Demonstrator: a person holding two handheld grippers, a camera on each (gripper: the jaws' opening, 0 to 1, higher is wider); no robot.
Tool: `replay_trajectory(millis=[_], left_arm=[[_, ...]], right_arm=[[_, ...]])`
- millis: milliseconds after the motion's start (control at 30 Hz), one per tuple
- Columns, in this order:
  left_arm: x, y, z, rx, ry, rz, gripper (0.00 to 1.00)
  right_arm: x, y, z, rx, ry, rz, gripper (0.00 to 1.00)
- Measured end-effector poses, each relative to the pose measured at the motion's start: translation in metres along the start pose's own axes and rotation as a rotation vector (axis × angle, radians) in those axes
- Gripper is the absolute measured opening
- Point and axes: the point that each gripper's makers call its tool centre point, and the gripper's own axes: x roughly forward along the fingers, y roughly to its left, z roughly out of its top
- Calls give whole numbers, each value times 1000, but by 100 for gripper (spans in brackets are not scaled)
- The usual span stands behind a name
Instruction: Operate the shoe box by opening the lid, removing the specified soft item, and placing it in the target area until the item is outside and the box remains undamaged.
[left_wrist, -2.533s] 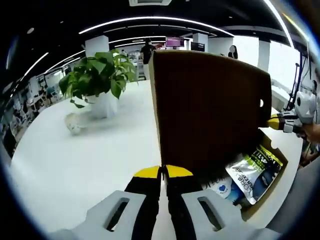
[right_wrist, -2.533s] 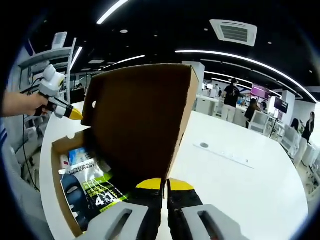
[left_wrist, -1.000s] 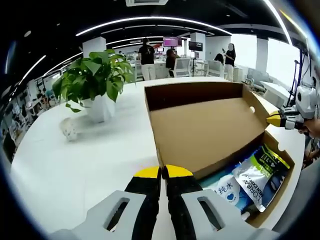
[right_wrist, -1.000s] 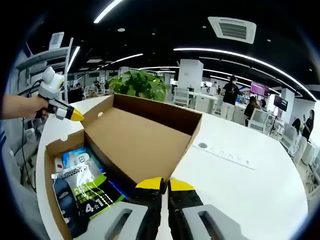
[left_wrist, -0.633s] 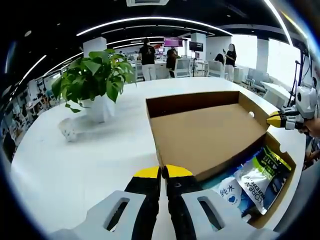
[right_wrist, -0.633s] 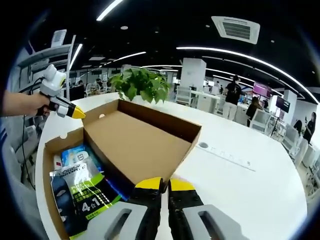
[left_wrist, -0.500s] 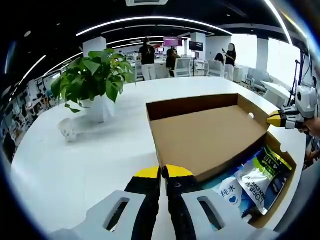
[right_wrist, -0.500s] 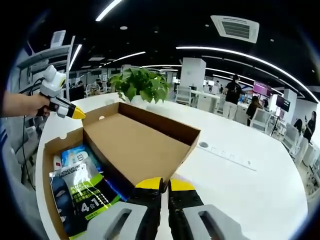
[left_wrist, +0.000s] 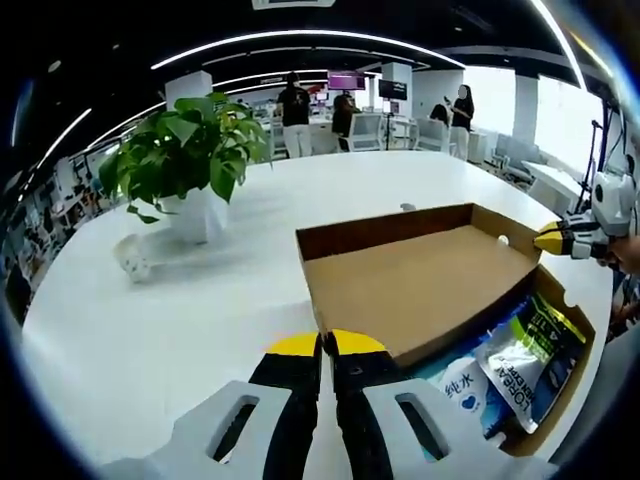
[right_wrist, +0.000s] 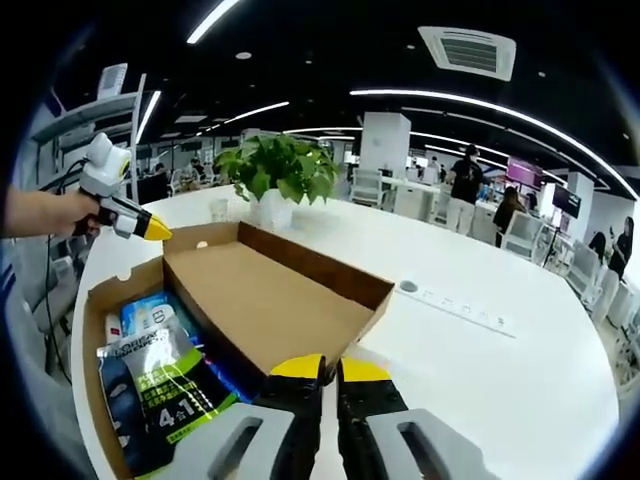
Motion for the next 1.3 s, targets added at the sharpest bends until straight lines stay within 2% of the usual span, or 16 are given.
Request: replay_trajectory(millis=[767, 1300], left_arm=[[11, 2, -2, -35, 12, -3, 1], [6, -1, -3, -41, 27, -1, 2]], right_arm=[[6, -4, -3, 35, 9, -7, 0], [1, -2, -1, 75, 23, -14, 1]])
